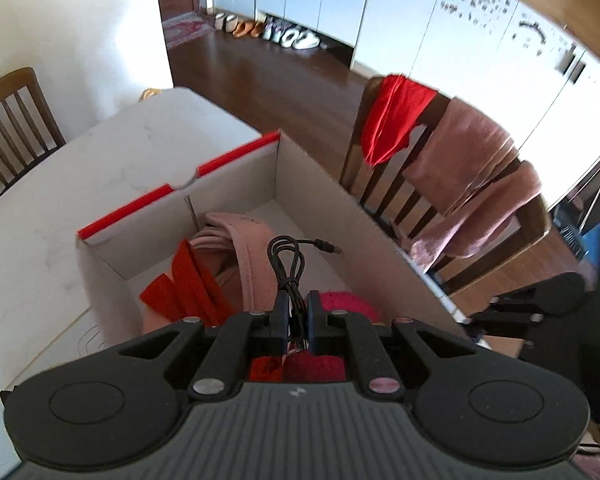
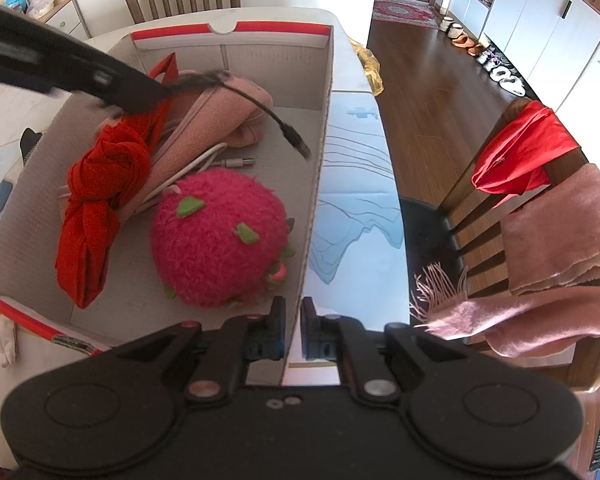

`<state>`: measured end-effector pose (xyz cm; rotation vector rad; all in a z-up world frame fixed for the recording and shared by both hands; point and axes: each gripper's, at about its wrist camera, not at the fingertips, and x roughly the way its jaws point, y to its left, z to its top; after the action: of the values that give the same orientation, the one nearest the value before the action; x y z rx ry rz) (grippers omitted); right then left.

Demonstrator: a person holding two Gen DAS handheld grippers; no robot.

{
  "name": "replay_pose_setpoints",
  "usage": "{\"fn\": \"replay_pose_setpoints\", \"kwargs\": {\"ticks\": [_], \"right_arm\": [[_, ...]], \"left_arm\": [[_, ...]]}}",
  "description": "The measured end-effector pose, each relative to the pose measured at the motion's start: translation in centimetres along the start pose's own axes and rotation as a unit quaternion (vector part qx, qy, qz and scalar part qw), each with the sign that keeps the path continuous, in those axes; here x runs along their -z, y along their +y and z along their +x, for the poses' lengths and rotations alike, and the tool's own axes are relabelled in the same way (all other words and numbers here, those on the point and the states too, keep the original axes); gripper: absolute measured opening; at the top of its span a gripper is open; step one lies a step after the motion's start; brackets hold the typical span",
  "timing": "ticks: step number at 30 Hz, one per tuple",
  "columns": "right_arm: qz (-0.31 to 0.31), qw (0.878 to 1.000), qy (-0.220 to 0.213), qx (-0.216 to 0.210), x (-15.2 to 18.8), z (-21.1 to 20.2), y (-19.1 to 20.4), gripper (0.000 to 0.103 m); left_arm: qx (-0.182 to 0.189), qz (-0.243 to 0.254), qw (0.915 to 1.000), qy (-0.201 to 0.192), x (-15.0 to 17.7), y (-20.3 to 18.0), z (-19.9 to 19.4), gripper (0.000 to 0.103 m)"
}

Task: Organize objects
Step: 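Carry the black cable into the box with the left gripper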

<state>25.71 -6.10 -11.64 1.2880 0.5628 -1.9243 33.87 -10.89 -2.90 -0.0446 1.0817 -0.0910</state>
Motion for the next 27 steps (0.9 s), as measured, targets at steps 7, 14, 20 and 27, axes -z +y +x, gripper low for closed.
{"fn": "replay_pose_setpoints", "kwargs": {"ticks": [7,14,20,27], "right_arm": [[-0.006,1.0,0.0,-0.002,0.0,0.1,-0.1,0.007],[-0.011,1.0,0.0,-0.004,0.0,0.1,-0.1,0.006],[-0.015,1.0,0.001,-0.005,-0.1,0.1,-0.1,0.007],[-0.023,1.0,0.001,-0.007,0.0,0.1,-0.2,0.007]], "left_arm": [[-0.014,0.007,0.9994,0.033,-0.4,-0.3,3.7,0.007],[-0.02,0.009,0.9978,0.063,-0.2,0.2,6.0,0.008],[-0.016,0.015,0.9979,0.062,0.0,0.4,6.4,0.008],[-0.023,0.023,0.9979,0.056,0.2,-0.2,5.9,0.015]]}}
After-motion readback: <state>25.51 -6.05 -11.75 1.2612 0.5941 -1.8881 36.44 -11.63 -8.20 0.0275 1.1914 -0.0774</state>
